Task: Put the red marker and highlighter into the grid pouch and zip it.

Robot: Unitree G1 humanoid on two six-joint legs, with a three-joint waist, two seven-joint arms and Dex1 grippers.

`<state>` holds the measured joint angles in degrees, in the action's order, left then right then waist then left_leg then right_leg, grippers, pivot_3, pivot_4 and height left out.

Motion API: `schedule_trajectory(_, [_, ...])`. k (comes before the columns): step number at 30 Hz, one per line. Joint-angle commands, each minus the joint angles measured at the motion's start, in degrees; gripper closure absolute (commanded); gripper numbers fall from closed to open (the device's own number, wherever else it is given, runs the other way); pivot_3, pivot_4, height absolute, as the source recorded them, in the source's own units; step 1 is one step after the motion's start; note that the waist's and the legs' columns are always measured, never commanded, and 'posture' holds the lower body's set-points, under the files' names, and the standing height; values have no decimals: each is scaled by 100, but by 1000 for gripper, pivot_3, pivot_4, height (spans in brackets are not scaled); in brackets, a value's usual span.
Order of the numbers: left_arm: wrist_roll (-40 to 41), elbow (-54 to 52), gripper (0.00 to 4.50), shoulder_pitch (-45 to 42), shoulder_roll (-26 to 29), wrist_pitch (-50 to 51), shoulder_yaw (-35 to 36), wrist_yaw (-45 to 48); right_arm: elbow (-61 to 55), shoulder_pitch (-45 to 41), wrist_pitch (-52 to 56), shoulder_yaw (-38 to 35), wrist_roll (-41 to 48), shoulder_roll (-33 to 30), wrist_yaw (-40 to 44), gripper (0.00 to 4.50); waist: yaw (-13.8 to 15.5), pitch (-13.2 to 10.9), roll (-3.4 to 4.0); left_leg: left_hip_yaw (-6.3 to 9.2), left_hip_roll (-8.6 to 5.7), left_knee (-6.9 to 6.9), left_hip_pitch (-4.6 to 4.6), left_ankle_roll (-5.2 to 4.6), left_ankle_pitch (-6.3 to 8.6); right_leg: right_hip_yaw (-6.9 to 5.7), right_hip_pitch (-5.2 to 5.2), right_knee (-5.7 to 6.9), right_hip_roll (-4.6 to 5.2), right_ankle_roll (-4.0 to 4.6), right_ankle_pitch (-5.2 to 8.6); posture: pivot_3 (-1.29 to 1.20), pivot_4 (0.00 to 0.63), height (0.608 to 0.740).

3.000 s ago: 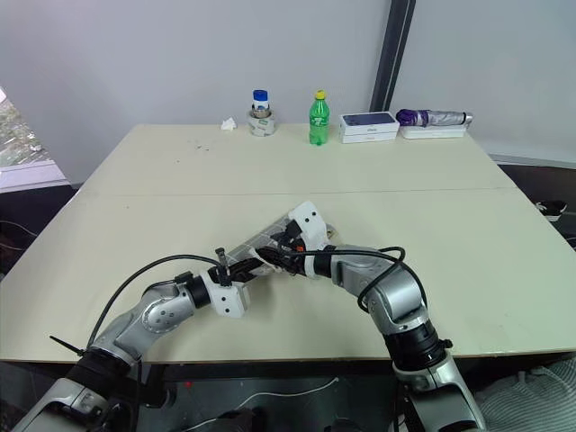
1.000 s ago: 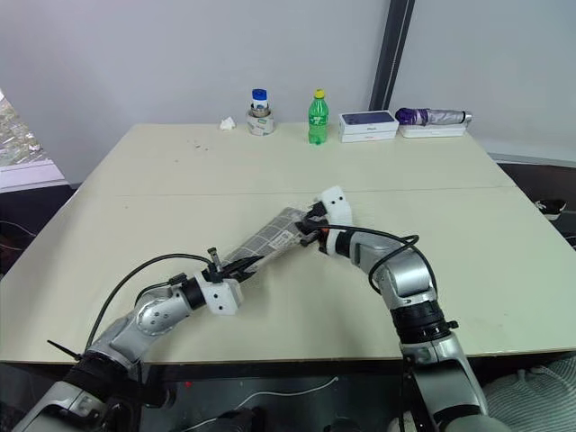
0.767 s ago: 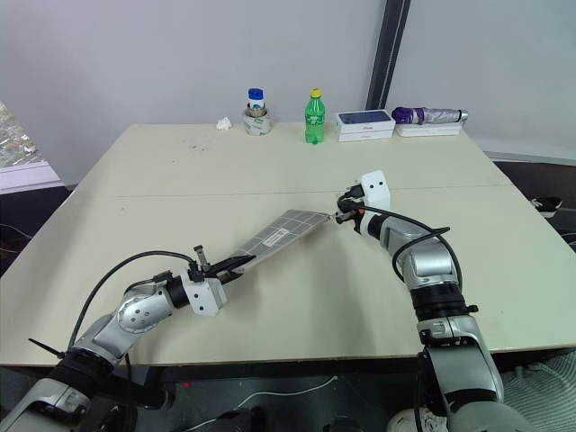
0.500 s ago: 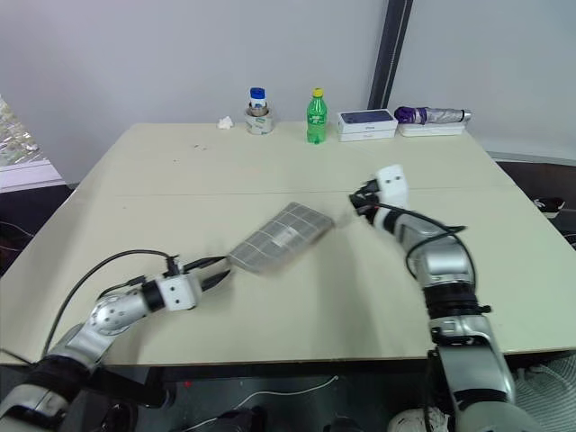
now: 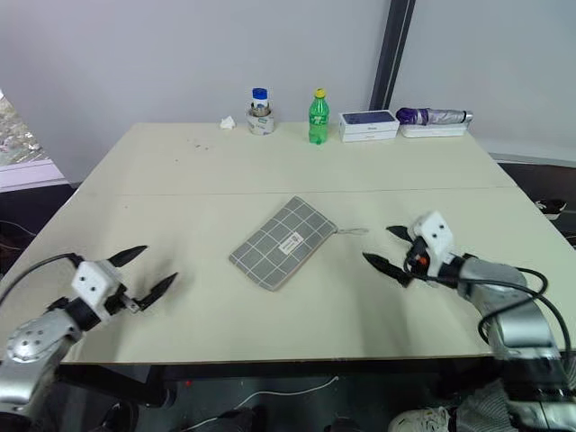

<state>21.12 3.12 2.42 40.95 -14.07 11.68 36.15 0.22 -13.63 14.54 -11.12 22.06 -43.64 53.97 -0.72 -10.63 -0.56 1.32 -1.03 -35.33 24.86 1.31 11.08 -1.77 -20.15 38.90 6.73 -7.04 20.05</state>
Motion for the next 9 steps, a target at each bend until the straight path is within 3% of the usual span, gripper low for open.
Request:
schedule_trajectory(1, [187,-380,32,198,23,233,472,3,-134,193,-324,-374,203,-195,378,38,5,0,-2,0,0,1,-13,0,0,0,13,0,0,0,0,0,150,740])
schedule_trajectory(9, [331,-523,32,554,-125,634,955,76,120,546,-362,-369,63,-455,713,38,11,0,-2,-1,4,22,-36,-8,7,-4,49,-50,1,1,1,0,150,740])
